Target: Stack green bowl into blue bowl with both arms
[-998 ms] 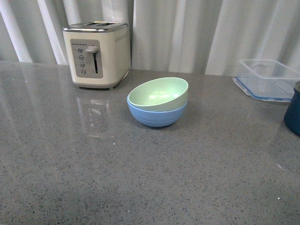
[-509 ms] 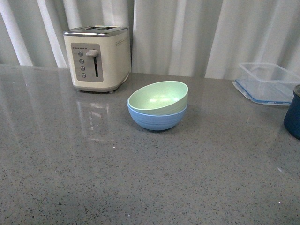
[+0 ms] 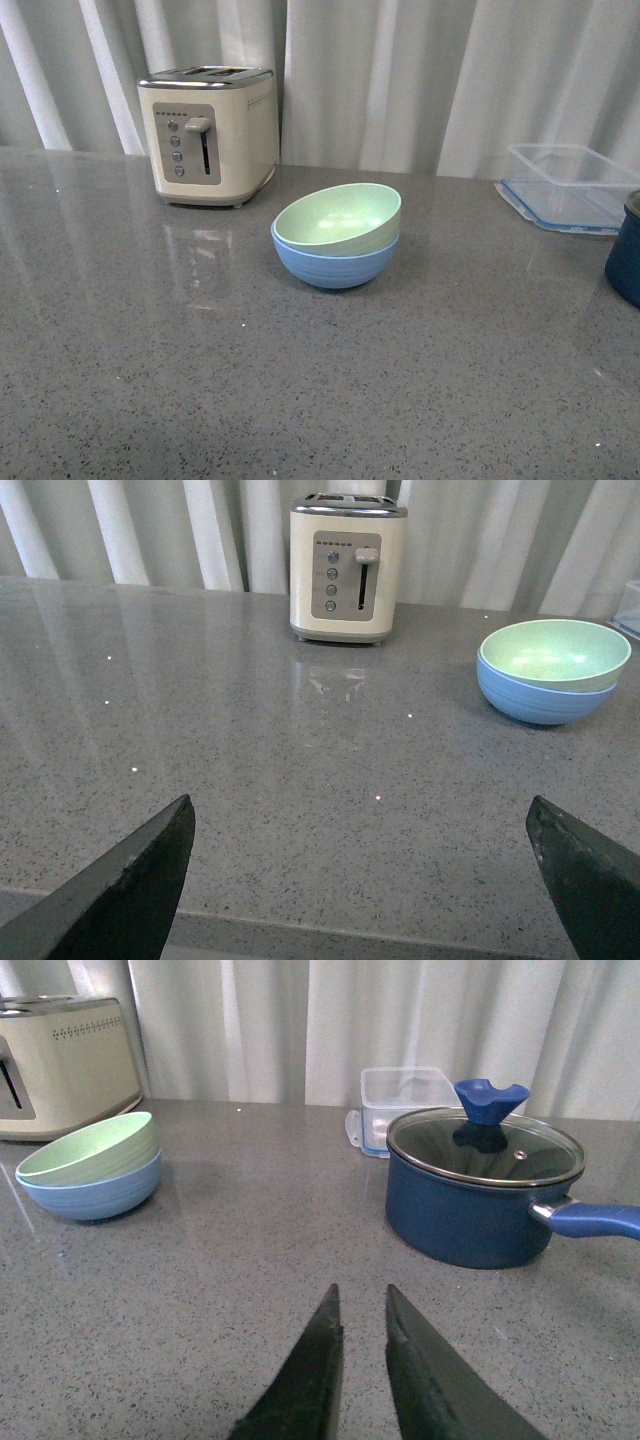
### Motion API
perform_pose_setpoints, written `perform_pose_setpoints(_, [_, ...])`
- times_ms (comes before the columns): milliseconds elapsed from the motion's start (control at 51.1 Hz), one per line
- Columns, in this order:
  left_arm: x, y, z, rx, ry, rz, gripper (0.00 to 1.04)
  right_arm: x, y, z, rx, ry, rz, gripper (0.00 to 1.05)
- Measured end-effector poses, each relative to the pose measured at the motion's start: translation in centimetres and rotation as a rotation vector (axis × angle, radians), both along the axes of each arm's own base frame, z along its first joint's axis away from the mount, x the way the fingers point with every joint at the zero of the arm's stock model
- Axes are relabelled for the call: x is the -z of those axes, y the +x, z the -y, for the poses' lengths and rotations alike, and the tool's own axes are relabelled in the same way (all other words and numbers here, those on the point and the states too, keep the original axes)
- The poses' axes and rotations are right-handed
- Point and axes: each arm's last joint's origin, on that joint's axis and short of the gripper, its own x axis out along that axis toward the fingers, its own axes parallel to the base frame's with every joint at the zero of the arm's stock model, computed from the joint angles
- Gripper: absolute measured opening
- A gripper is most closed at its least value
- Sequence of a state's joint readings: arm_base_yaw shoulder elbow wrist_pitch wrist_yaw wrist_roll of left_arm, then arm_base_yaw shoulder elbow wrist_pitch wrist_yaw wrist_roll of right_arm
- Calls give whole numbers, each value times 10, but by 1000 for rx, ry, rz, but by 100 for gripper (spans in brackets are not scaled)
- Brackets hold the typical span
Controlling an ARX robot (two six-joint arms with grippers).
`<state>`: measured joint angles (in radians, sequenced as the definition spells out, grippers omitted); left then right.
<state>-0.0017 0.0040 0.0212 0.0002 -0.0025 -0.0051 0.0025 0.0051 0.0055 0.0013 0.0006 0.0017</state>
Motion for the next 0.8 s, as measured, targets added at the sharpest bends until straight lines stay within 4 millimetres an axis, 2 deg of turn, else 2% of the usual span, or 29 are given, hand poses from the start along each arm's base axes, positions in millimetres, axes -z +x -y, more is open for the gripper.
perform_pose_setpoints(176, [0, 0, 0, 0, 0, 1, 98, 0, 0, 0, 0, 0, 1, 41])
perform_pose_setpoints(333, [0, 0, 0, 0, 0, 1, 98, 0, 0, 0, 0, 0, 1, 69])
perform_pose_setpoints(509, [0, 0, 0, 0, 0, 1, 98, 0, 0, 0, 0, 0, 1, 95])
perform_pose_setpoints(802, [0, 0, 0, 0, 0, 1, 98, 0, 0, 0, 0, 0, 1, 95])
